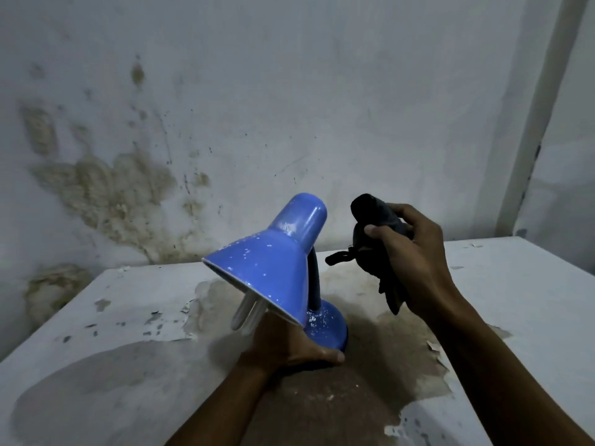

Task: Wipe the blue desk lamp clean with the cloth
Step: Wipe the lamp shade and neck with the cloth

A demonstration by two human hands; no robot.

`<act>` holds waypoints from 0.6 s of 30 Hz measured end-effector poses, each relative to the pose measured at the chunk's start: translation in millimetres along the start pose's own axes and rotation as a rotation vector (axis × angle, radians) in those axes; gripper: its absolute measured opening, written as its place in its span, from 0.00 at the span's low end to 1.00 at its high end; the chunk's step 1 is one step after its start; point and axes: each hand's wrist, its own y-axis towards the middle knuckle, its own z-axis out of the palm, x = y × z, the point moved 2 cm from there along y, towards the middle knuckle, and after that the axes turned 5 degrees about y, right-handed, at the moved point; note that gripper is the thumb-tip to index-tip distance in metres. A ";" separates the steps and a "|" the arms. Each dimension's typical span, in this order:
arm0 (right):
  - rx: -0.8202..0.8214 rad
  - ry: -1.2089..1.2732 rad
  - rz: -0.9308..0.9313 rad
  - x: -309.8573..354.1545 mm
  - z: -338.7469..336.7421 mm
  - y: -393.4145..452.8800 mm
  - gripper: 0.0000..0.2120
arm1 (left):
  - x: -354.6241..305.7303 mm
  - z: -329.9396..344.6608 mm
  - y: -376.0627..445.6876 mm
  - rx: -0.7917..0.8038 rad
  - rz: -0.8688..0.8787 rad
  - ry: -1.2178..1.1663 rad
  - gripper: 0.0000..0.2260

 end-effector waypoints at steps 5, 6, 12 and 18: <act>0.007 0.038 -0.058 19.2 3.4 -13.7 0.10 | 21.6 -48.3 -24.2 0.024 0.010 0.097 0.39; 0.009 0.042 -0.085 23.2 3.7 -16.6 0.10 | 27.7 -62.4 -26.5 -0.036 0.001 0.077 0.29; 0.001 0.022 -0.392 50.1 16.6 -35.0 0.17 | 33.8 -137.3 -55.3 -0.701 0.066 -0.700 0.10; 0.148 -0.200 -0.716 62.4 35.6 -50.2 0.22 | -29.8 -146.7 -106.7 -0.464 0.194 -0.818 0.49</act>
